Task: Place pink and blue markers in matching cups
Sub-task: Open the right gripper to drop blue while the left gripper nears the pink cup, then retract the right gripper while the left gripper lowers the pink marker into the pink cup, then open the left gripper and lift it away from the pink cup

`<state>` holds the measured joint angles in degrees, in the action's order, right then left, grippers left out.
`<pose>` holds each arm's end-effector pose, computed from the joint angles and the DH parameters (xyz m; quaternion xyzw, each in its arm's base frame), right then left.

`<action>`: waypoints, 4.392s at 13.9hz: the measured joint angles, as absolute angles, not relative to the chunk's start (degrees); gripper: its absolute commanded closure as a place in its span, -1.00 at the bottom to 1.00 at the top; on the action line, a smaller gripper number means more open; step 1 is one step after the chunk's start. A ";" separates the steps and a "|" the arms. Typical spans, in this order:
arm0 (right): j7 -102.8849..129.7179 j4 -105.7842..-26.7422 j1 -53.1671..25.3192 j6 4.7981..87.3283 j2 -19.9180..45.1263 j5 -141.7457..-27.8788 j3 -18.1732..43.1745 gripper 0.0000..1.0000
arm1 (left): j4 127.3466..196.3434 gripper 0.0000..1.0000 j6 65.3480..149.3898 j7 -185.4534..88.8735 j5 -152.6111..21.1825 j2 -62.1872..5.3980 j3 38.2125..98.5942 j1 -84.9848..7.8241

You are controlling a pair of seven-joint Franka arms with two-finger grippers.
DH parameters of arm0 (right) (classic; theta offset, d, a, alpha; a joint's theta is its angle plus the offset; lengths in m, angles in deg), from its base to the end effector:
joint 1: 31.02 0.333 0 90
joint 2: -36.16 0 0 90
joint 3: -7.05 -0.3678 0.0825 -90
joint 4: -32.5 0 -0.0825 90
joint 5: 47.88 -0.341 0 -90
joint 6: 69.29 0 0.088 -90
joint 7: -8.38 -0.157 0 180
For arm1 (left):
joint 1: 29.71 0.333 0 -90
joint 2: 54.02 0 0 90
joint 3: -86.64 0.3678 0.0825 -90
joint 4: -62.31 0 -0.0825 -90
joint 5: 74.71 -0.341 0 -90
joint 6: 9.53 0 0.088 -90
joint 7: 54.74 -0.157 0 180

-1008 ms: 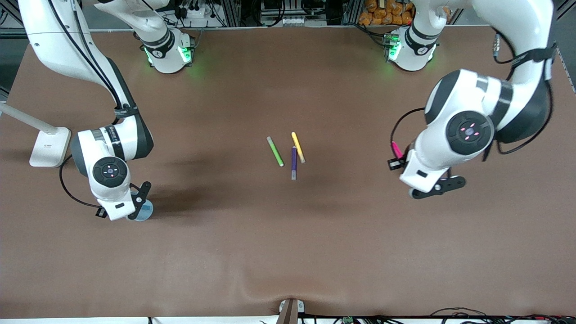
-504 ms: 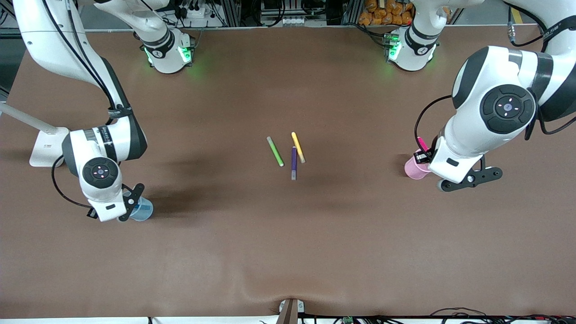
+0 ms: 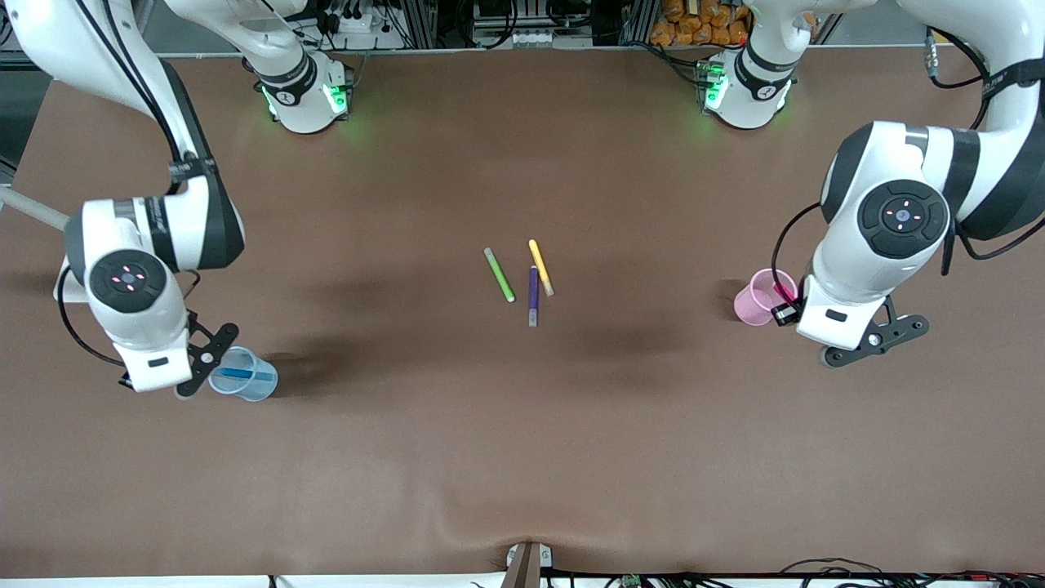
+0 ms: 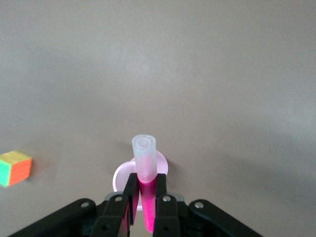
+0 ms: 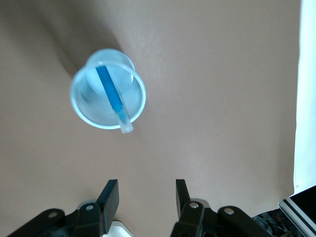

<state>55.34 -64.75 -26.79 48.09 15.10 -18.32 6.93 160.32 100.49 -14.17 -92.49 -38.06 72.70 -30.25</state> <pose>0.6419 -0.0003 0.4104 0.8201 0.5260 -0.0891 0.2070 0.5966 -0.1036 0.4453 -0.9785 -0.1715 -0.0256 0.1114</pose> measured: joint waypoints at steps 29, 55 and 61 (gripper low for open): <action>17.20 -52.05 -31.73 14.15 34.34 -49.62 10.78 -1.00 | 196.01 -1.00 134.33 -9.64 -97.20 -48.93 72.27 -22.15; 16.81 -58.19 -31.73 19.15 38.85 -49.72 11.19 -1.00 | 158.72 -1.00 86.76 -24.15 -81.25 -49.81 66.48 -21.99; 15.13 -58.23 -31.74 19.00 38.85 -49.72 11.19 -1.00 | 152.50 -1.00 83.78 -35.44 -81.19 -49.99 67.05 -19.94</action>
